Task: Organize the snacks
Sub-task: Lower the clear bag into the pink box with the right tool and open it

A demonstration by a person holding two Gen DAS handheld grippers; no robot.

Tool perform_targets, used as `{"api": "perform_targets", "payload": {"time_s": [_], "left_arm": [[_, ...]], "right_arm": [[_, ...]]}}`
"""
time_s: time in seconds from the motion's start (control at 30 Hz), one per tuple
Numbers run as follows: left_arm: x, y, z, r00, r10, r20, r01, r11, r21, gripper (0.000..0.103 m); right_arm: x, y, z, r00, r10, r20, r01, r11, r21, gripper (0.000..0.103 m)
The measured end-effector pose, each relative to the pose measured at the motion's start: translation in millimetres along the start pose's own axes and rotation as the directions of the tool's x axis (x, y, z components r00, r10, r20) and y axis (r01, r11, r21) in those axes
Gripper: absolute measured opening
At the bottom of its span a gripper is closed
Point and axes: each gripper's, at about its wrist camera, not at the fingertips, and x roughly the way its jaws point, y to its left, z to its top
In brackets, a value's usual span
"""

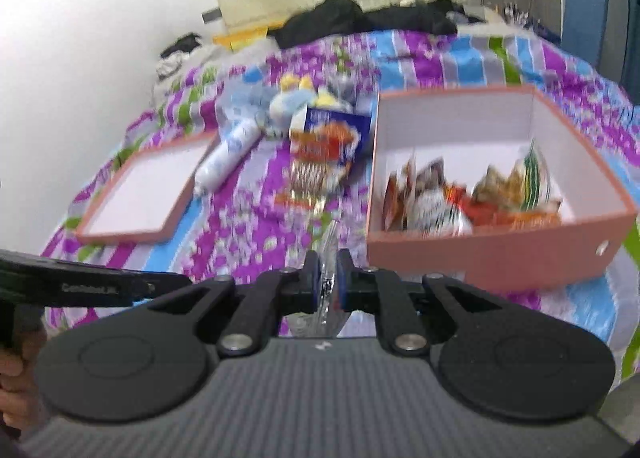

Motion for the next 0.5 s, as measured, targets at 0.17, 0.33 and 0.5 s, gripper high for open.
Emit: {"api": "perform_targets", "payload": {"time_s": [0.17, 0.33, 0.5], "left_arm": [[1, -28, 34, 0.999, -0.011, 0.045, 0.008, 0.998, 0.069, 0.038], [15, -52, 63, 0.998, -0.029, 0.063, 0.021, 0.992, 0.121, 0.05], [40, -65, 88, 0.997, -0.041, 0.059, 0.033, 0.991, 0.132, 0.053]], "right_arm": [[0, -13, 31, 0.998, -0.037, 0.057, 0.038, 0.999, -0.009, 0.012], [10, -42, 52, 0.992, -0.089, 0.086, 0.087, 0.996, 0.031, 0.012], [29, -75, 62, 0.988, -0.134, 0.074, 0.129, 0.99, 0.061, 0.012]]}}
